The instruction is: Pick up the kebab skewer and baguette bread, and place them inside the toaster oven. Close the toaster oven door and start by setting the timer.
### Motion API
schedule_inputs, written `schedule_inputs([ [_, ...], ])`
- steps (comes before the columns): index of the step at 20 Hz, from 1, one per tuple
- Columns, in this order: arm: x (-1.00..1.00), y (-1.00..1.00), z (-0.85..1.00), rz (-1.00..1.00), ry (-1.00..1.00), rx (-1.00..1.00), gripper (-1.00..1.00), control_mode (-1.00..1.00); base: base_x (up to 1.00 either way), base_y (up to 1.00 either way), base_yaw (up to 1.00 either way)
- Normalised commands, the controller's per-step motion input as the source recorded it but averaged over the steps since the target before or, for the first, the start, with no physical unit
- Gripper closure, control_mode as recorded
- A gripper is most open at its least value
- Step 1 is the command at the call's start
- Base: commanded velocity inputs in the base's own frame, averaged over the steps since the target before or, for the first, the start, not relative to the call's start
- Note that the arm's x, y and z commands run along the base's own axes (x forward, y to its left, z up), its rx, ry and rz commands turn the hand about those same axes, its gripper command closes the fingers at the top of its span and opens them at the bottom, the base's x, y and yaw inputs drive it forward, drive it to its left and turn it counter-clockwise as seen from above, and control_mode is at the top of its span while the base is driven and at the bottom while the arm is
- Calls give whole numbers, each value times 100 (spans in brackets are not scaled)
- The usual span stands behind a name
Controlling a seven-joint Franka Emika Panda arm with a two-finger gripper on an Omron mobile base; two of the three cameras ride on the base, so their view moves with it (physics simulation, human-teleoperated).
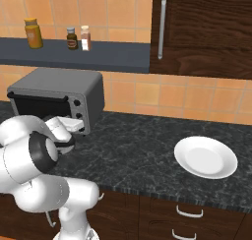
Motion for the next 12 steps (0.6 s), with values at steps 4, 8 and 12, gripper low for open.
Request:
schedule_inputs([
  [4, 8, 0, -5, 6, 0, 0, -100, -100, 0, 0, 0],
  [8, 11, 0, -12, 3, 0, 0, -100, -100, 0, 0, 0],
  [12, 23, -1, -12, 0, 0, 0, -100, -100, 0, 0, 0],
])
